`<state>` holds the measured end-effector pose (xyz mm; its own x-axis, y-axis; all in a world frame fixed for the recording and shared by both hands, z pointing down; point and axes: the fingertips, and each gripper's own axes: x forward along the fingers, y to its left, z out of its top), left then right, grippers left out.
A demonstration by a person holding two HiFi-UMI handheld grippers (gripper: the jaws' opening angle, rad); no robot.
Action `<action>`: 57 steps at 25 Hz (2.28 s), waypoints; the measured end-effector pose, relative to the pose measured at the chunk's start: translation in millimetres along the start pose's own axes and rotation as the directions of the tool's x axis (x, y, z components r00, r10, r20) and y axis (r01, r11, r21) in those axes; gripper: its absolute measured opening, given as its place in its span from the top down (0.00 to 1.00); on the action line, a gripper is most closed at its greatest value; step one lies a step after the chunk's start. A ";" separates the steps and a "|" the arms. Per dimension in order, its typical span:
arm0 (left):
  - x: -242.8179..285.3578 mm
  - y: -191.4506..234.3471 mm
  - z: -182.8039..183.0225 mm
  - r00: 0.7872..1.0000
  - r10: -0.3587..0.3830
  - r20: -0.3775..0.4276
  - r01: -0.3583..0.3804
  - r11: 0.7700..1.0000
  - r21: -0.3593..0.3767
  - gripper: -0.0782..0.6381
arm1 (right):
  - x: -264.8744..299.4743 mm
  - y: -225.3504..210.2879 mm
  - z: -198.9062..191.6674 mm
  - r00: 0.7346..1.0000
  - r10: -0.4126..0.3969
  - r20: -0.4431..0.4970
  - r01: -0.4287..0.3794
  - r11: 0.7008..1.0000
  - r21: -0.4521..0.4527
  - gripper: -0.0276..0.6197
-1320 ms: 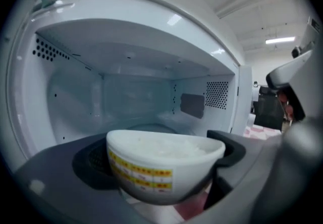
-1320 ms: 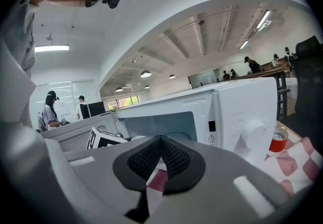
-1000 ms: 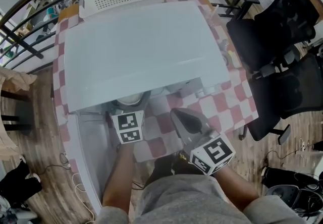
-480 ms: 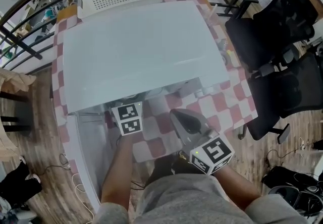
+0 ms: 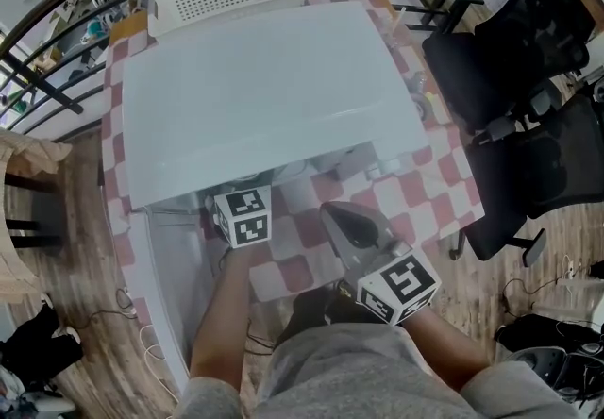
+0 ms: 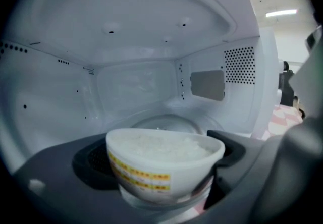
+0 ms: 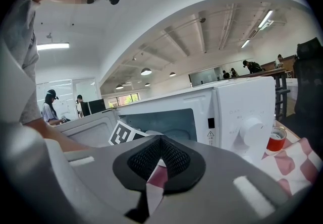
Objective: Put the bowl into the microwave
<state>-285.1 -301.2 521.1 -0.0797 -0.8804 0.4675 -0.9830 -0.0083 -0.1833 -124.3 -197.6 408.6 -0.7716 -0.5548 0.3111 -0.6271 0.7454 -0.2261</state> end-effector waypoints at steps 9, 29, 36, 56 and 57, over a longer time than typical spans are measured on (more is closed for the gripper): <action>-3.6 -0.4 -8.3 0.999 0.001 -0.049 0.000 1.000 0.021 0.13 | -8.6 1.6 -2.3 1.000 -0.005 0.015 0.005 1.000 0.000 0.96; -0.8 -4.3 -19.9 0.994 -0.043 -0.098 0.039 0.999 -0.037 0.15 | -22.0 2.3 0.9 0.999 -0.024 0.037 0.024 1.000 0.002 0.96; -13.6 -5.0 -24.2 0.997 -0.036 -0.075 0.033 0.999 -0.043 0.15 | -25.0 2.9 4.0 0.999 -0.019 0.050 0.019 1.000 -0.005 0.96; -138.5 -32.6 -16.8 0.999 0.039 0.037 -0.030 0.973 -0.227 0.16 | -75.6 -2.8 9.0 0.996 0.033 0.085 -0.031 0.999 -0.030 0.96; -149.8 -40.7 -12.9 0.998 0.031 0.055 -0.018 0.976 -0.217 0.17 | -81.6 -5.6 9.6 0.996 0.034 0.088 -0.031 0.999 -0.031 0.96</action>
<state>-235.2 -162.9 469.7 -0.1004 -0.9051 0.4131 -0.9939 0.1103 0.0001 -58.8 -160.0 375.6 -0.7986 -0.5600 0.2206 -0.5993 0.7734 -0.2067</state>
